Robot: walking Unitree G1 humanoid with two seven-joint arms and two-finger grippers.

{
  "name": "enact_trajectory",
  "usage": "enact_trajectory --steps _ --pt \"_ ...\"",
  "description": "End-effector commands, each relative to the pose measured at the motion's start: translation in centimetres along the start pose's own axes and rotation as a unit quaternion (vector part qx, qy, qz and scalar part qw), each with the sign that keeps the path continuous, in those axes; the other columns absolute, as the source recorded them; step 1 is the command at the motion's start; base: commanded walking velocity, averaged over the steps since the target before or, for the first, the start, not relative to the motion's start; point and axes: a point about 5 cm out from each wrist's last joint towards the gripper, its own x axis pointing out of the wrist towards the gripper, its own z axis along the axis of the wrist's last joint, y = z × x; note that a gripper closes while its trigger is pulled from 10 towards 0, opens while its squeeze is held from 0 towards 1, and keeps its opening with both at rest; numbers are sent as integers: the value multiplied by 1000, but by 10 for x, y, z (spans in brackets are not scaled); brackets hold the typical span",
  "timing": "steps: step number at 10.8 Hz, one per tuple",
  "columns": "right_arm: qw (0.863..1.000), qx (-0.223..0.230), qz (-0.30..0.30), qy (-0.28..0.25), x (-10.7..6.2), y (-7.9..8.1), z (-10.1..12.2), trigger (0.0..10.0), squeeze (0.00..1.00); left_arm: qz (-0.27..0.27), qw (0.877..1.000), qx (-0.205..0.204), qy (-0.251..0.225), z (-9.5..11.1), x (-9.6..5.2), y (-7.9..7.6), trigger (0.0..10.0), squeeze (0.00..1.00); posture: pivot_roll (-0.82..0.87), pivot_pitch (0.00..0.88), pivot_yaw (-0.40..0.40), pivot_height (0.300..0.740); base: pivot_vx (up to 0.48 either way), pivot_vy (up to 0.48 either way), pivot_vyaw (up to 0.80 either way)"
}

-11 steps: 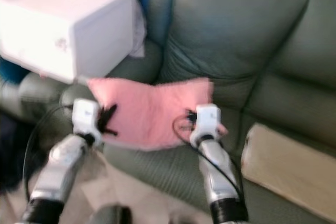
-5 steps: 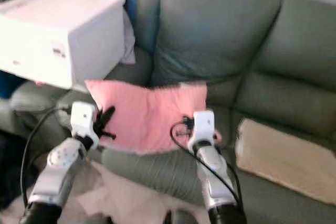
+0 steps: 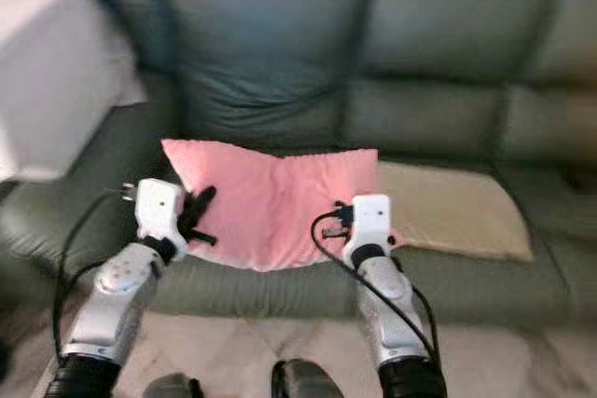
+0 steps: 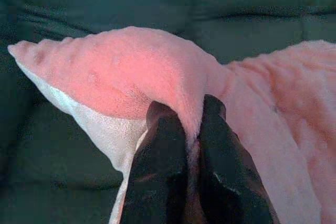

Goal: Move the pillow to the sofa

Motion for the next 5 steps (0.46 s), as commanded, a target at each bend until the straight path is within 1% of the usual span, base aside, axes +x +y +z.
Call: enact_trajectory --steps 1,3,5 --pt "1000 -4 3 -12 3 2 8 10000 0 -14 1000 7 -18 9 2 -3 10000 0 11 46 -77 740 0 0 -800" --pt "1000 -1 3 -15 3 3 8 10000 0 -11 1000 13 -18 10 2 -2 10000 0 12 51 -72 740 0 0 -800" --pt "1000 1 3 -17 4 4 9 10000 0 -8 1000 17 -20 12 3 1 10000 0 13 57 -69 740 0 0 0"
